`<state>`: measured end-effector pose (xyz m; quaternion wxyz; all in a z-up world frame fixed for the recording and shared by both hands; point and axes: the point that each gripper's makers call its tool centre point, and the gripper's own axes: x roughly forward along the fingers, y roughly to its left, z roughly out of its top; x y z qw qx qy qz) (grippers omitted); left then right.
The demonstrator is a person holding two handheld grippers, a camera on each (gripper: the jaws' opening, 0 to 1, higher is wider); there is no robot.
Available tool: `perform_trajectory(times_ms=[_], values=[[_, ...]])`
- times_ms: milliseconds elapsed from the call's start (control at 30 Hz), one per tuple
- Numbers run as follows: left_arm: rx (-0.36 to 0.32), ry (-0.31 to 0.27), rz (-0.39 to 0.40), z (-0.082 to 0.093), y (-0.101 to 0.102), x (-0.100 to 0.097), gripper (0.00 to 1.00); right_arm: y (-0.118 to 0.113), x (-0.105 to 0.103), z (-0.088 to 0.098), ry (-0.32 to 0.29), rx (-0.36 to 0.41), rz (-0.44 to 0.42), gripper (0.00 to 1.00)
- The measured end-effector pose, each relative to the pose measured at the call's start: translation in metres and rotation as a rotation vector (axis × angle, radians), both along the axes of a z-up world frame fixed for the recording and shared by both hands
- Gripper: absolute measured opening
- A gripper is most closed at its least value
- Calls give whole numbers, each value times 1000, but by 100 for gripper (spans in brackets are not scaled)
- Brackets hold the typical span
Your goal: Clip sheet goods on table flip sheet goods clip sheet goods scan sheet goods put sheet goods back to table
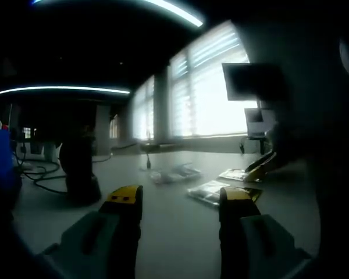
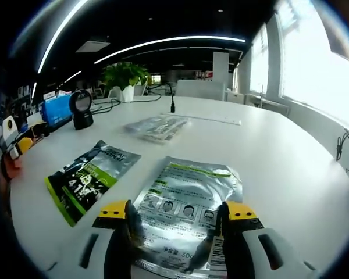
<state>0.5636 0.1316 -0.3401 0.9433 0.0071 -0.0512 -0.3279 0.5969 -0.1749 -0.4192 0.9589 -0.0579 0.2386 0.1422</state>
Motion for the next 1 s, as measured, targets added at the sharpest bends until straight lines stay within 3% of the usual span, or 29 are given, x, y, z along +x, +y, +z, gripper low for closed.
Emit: perform_trajectory(times_ms=[133,200,300,333,467,533,567,700,833,1000], values=[[-3,-1,4,1,1,0,46,-1,0,2,-10,-10,45,57],[-3,-1,6,1,1,0,46,-4,4,11,-68,-30,58,56],[3,4,9,-1,1,1,46,1,9,39,-110,104,67,56],[4,5,9,-1,1,1,46,1,10,44,-114,111,80,56],[8,7,7,-2,0,1,46,-12,21,65,-114,58,124,49],[8,6,8,-2,0,1,46,-16,26,70,-90,7,203,49],[7,6,9,-2,0,1,46,-16,30,75,-107,-9,242,49],[7,6,11,-1,0,1,46,-27,41,78,-77,-14,294,45],[10,10,10,-2,-1,1,46,-52,65,68,22,31,294,39],[5,11,13,-2,0,2,46,-56,76,52,55,-52,353,35]])
